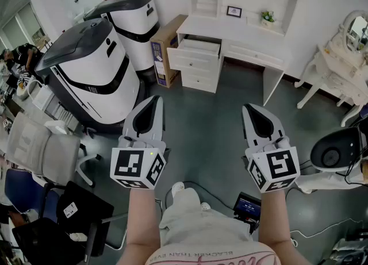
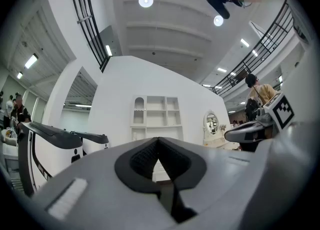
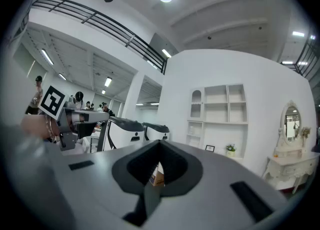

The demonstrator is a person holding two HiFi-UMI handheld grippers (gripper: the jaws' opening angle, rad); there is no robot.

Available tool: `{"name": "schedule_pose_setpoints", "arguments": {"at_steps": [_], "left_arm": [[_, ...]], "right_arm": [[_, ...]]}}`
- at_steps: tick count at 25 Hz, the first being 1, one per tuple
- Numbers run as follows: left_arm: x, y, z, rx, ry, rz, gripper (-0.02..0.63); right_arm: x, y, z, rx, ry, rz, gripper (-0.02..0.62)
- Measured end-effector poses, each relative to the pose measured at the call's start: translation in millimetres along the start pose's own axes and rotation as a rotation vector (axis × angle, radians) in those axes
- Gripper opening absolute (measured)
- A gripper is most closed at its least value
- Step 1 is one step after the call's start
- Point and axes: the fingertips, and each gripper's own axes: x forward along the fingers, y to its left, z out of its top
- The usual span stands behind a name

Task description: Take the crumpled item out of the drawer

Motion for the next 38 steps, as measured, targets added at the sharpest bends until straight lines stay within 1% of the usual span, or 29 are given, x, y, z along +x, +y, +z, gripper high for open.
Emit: {"name": "schedule_pose_setpoints", "arguments": {"at_steps": [4,8,12,14,19,22,26,30,34,38], "left_arm": [[9.2,3.4,-6.0,-0.003,0.005,-0.005,0.008],[30.7,7.7,-6.6,0.003,0.002,-0.016,0.008],[57.0,9.1,-14.4,0.019,0.005,-0.081,0.008],[72.9,16.6,-19.6,0.015,0.008,-0.097,0.008],[120.2,48.8,-25.2,0.008,0.003,-0.108,0.008],[153.2,72.4,-35.9,0.001,0.006,-0.113,0.008],[199.1,108.7,-50.7,-0.021,0.015,-0.124,0.008],[248.5,138.0,-56.0,-0.028,0.014,-0.157,0.008],[293.1,162.2,-60.9,-0.034,0.005,-0.201,0.008],[322.3,178.9,-63.5,-0.038,-0.003,-0.219,0.008]], "right_arm": [[8.4,-5.8,-1.9,-0.006,0.004,0.002,0.005],[23.3,-17.8,-2.2,-0.014,0.008,-0.004,0.005],[44.2,-33.3,-6.9,0.005,0.004,-0.034,0.005],[60.9,-40.5,-8.2,0.013,0.001,-0.043,0.005],[115.0,-48.9,-7.7,0.009,-0.005,-0.029,0.005],[154.0,-57.5,-12.4,0.010,-0.004,-0.034,0.005],[206.8,-68.6,-16.9,0.009,0.011,-0.062,0.005],[253.2,-84.9,-15.0,0.013,0.017,-0.104,0.005],[295.4,-96.6,-14.8,0.010,0.023,-0.142,0.006],[321.7,-101.5,-21.2,0.006,0.046,-0.148,0.006]]}}
